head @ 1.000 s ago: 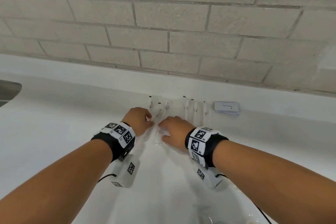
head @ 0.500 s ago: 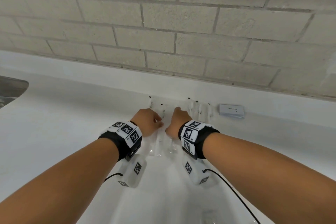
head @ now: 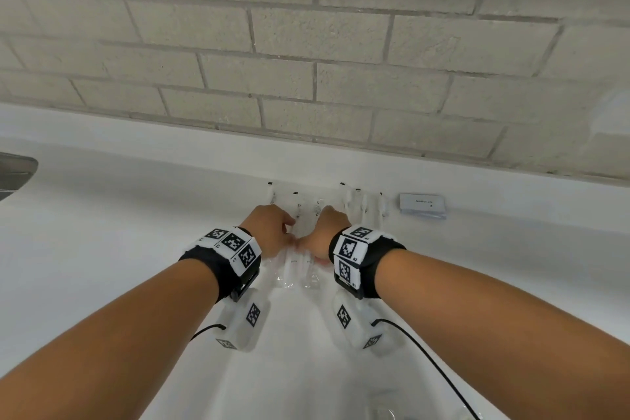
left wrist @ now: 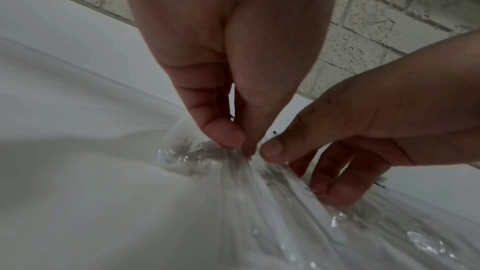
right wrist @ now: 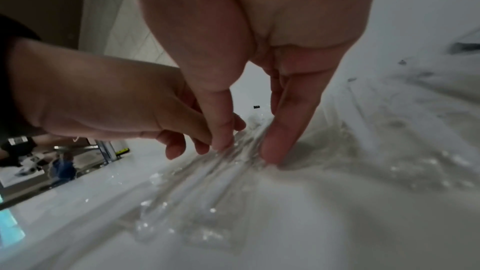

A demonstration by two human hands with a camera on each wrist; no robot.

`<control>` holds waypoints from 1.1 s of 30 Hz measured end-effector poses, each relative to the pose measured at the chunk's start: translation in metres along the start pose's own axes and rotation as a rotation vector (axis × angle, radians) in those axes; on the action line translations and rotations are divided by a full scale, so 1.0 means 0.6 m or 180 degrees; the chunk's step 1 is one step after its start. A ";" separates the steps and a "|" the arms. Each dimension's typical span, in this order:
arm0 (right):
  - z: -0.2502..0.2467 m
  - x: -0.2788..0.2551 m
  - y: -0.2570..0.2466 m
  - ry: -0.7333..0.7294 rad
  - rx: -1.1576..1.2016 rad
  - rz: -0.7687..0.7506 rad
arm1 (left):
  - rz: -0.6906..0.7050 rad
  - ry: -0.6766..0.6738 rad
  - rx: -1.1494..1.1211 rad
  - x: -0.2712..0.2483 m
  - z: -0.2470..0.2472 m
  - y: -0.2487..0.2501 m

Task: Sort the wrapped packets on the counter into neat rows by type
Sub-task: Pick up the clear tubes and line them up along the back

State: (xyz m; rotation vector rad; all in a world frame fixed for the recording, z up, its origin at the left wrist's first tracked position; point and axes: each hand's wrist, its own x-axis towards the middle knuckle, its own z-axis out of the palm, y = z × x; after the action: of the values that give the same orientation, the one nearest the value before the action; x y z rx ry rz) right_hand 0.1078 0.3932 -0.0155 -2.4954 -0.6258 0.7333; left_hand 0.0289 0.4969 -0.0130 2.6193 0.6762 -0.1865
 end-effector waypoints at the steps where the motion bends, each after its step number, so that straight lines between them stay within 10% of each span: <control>1: -0.001 0.000 -0.002 -0.0019 -0.0170 -0.0032 | -0.0014 -0.0041 -0.0048 0.000 0.000 0.000; 16: -0.024 -0.002 0.022 -0.0308 0.0334 -0.0011 | 0.0036 0.0046 -0.0166 0.005 0.001 0.002; 25: -0.020 -0.046 0.035 -0.0237 -0.1319 -0.1234 | 0.0201 0.0189 -0.0063 -0.004 0.000 -0.003; 33: -0.016 -0.020 0.047 -0.0125 -0.2275 -0.1321 | 0.0151 0.0071 0.0196 0.011 0.007 -0.003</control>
State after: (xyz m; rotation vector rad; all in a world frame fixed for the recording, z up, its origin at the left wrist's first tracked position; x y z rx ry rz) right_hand 0.1127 0.3617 -0.0190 -2.8000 -1.5893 0.4422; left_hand 0.0334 0.4996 -0.0191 2.6972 0.6245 -0.1669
